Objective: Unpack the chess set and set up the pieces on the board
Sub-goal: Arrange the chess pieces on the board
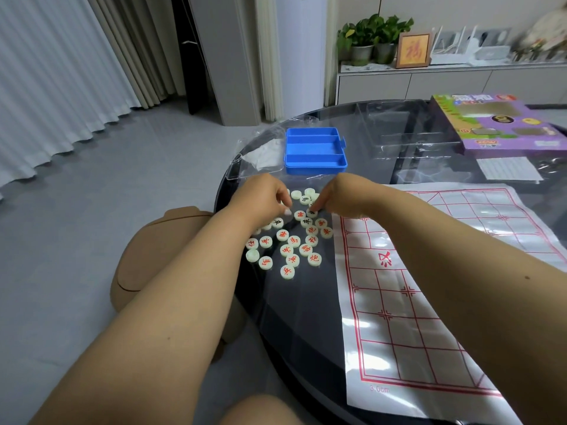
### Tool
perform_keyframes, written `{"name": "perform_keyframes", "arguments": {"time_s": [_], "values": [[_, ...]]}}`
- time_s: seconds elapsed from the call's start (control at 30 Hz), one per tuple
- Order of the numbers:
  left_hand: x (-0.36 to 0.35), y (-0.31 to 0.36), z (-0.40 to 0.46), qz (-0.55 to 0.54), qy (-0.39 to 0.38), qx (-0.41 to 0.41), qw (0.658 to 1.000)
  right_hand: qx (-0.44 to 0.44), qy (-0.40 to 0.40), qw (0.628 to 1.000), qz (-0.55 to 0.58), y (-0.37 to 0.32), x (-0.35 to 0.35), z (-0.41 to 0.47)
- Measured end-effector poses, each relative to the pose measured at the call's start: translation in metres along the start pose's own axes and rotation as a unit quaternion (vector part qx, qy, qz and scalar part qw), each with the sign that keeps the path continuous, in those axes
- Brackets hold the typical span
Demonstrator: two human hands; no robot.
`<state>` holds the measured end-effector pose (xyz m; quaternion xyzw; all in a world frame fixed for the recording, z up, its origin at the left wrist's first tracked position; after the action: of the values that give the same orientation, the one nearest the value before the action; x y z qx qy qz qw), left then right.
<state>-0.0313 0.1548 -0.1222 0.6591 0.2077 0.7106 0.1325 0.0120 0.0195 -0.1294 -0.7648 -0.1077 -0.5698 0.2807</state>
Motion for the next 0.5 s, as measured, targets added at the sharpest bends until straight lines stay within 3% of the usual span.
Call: {"name": "perform_keyframes", "arguments": {"time_s": [0.17, 0.3, 0.5], "values": [[0.003, 0.008, 0.002, -0.053, -0.011, -0.033, 0.998, 0.068, 0.009, 0.996, -0.051, -0.006, 0.001, -0.005], [-0.007, 0.012, -0.002, 0.039, -0.054, -0.085, 0.994, 0.102, -0.025, 0.994, -0.043, -0.011, -0.003, -0.015], [-0.004, 0.002, -0.012, 0.057, -0.074, -0.063, 0.994, 0.087, -0.011, 0.994, -0.061, -0.005, -0.002, -0.010]]}}
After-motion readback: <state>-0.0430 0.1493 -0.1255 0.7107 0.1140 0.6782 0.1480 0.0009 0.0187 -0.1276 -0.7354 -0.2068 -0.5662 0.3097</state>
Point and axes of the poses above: each hand's wrist, its own z-axis towards the middle knuckle, its own x-axis out of the back of the hand, y = z × x, the point moved 7 cm from there along z, towards the middle knuckle, and after that the axes turned 4 degrees about -z, right-handed, at the moved point
